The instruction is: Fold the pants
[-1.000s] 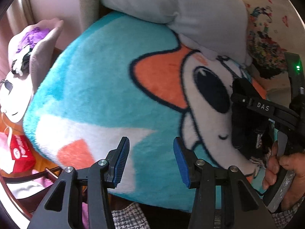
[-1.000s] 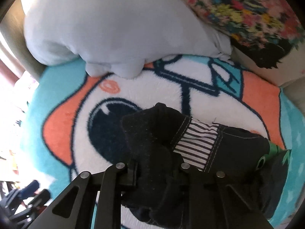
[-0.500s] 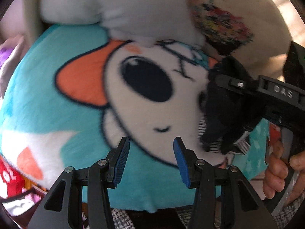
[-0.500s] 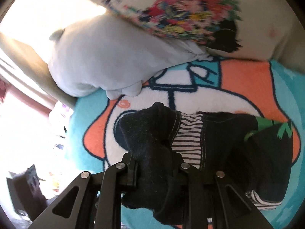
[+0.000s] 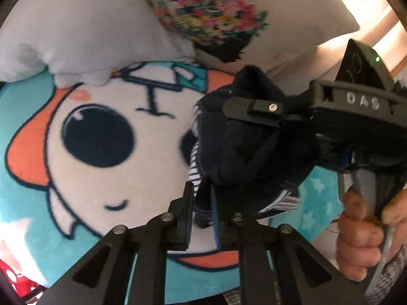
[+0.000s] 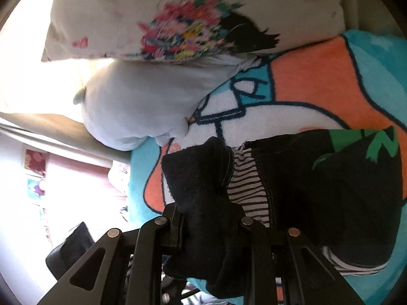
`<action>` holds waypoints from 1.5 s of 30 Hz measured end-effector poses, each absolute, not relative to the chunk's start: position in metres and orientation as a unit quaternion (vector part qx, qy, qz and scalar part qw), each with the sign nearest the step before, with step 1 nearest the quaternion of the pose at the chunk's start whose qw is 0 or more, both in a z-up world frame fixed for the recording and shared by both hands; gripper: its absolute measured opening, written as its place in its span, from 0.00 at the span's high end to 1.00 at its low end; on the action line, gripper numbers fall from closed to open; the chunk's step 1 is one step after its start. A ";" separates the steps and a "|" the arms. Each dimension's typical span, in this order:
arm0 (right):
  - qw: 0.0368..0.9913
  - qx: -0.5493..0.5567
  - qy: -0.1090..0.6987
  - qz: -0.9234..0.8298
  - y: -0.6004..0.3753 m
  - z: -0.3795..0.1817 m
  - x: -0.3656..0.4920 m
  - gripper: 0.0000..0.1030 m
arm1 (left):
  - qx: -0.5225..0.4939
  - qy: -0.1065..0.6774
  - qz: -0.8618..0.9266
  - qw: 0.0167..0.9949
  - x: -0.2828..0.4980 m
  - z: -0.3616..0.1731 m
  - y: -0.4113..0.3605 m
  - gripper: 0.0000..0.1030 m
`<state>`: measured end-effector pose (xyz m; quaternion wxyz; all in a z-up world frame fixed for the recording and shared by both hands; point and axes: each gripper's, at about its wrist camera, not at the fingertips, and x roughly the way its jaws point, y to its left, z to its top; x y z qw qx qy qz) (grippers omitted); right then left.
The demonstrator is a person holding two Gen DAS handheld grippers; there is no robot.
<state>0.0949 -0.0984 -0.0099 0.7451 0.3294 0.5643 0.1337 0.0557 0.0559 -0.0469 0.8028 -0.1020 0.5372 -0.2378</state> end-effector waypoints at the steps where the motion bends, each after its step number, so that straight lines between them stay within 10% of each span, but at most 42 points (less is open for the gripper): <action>1: 0.747 0.335 0.559 0.135 -0.107 -0.008 0.091 0.76 | -0.097 0.536 -0.241 0.803 0.054 -0.045 0.050 0.88; 9: 0.769 0.344 0.530 0.095 -0.182 -0.006 0.060 0.67 | -0.067 0.564 -0.273 0.777 0.042 -0.060 -0.028 0.86; 13: 0.785 0.330 0.525 0.002 -0.231 -0.017 0.041 0.40 | -0.086 0.577 -0.273 0.765 0.034 -0.061 -0.027 0.78; 23: 0.806 0.395 0.436 0.070 -0.263 0.020 0.028 0.46 | -0.156 0.578 -0.194 0.777 0.046 -0.059 0.004 0.71; 33: 0.763 0.336 0.551 0.035 -0.230 -0.064 0.038 0.60 | -0.105 0.596 -0.176 0.777 0.034 -0.071 -0.017 0.69; 45: 0.827 0.304 0.469 -0.056 -0.237 -0.009 0.006 0.44 | -0.047 0.530 -0.153 0.833 0.023 -0.024 -0.009 0.67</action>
